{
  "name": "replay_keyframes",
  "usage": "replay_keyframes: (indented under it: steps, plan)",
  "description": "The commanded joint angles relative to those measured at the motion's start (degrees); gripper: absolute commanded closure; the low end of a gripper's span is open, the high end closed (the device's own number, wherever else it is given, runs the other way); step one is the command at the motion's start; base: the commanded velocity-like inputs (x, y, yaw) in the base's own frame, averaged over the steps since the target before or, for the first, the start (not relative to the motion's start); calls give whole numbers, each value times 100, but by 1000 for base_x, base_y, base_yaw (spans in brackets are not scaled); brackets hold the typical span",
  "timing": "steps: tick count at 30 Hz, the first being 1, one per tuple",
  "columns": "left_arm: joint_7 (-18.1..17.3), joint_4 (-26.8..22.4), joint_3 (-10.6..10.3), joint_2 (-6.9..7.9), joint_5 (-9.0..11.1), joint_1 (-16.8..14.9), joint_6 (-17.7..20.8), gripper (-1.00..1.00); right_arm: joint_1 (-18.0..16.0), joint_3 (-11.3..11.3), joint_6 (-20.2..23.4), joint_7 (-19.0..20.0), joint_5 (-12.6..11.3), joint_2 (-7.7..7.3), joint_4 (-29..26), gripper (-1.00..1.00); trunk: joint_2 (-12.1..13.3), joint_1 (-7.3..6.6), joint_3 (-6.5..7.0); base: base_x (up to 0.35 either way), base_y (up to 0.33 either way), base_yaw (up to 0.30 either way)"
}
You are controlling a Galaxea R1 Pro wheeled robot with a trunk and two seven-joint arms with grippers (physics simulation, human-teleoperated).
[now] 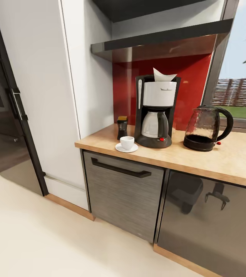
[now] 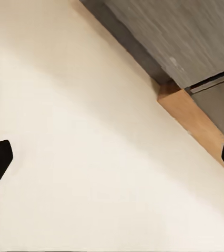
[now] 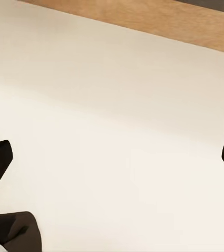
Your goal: Set up a coffee station on the kitchen countertop: keep the coffee maker on the countertop, move the bottle of coffee from the kitchen shelf to the counter next to the coffee maker, place a paper coffee filter on top of the coffee maker, put the saucer next to the coffee maker with the coffee cup on the saucer, and place the electric kettle next to the coffee maker.
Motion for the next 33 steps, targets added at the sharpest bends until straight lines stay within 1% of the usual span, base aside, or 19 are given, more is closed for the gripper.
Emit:
replay_keyframes:
  steps: [1,2,5,6,7,8,9,10,11,12,14,15,16,17,21,26,29,32,33]
  plan:
    - [113,5,-52,1,33,-3,-37,-100,-4,-46,-28,34,58,2,-5,-100,-2,-1,-4,0,0,0]
    - [228,6,-52,1,32,-3,-38,-100,-4,-47,-28,35,56,-1,-5,-100,-2,-1,-4,0,0,0]
    - [1089,7,-58,-6,30,-3,-36,-100,-4,-49,-28,38,51,-29,-5,-100,-2,-1,-4,0,0,0]
    - [1231,7,-60,-8,30,-3,-35,-100,-4,-50,-28,38,48,-32,-5,-100,-2,-1,-4,0,0,0]
    - [1503,7,-63,-18,30,-3,-33,-100,-4,-51,-29,38,45,-35,-5,-100,-2,-1,-4,0,0,0]
    - [2254,13,-71,-46,28,-3,-30,-100,-4,-124,-29,37,46,-39,-5,-100,-2,-1,-4,0,0,0]
    - [2491,17,-73,-51,25,-3,-28,-100,-4,-187,-29,38,47,-40,-5,-100,-2,-1,-4,0,0,0]
    - [2609,19,-72,-53,24,-3,-27,-100,-4,-215,-28,38,47,-40,-5,-100,-2,-1,-4,0,0,0]
    - [2983,26,-74,-59,22,-3,-24,-100,-4,-269,-30,39,48,-40,-5,-100,-2,-1,-4,0,0,0]
    - [3265,29,-75,-88,22,-3,-23,-100,-4,-289,-29,39,48,-41,-5,-100,-2,-1,-4,0,0,0]
    - [3527,31,-76,-123,21,-3,-22,-100,-4,-302,-28,39,48,-41,-5,-100,-2,-1,-4,0,0,0]
    - [3792,34,-76,-159,20,-3,-22,-100,-4,-311,-28,39,48,-41,-5,-100,-2,-1,-4,0,0,0]
    - [3912,35,-76,-178,20,-3,-21,-100,-4,-314,-28,39,49,-41,-5,-100,-2,-1,-4,0,0,0]
    - [4107,35,-76,-222,20,-3,-21,-100,-3,-318,-28,39,49,-41,-5,-100,-2,-1,-4,0,0,0]
    - [4368,34,-77,-291,20,-3,-21,-100,-4,-324,-28,39,49,-41,-5,-100,-2,-1,-4,0,0,0]
    - [4440,34,-82,-341,20,-3,-27,-100,-2,-325,-28,39,49,-41,-5,-100,-2,-1,-4,0,0,0]
    - [4447,34,-82,-431,20,-3,-29,-100,-3,-325,-28,39,49,-41,-5,-100,-2,-1,-4,0,0,0]
    - [4451,34,-80,-623,20,-3,-29,-100,-4,-325,-28,39,49,-41,-5,-100,-2,-1,-4,0,0,0]
    - [4451,34,-79,-648,20,-3,-29,-100,-4,-325,-28,39,49,-41,-5,-100,-2,-1,-4,0,0,0]
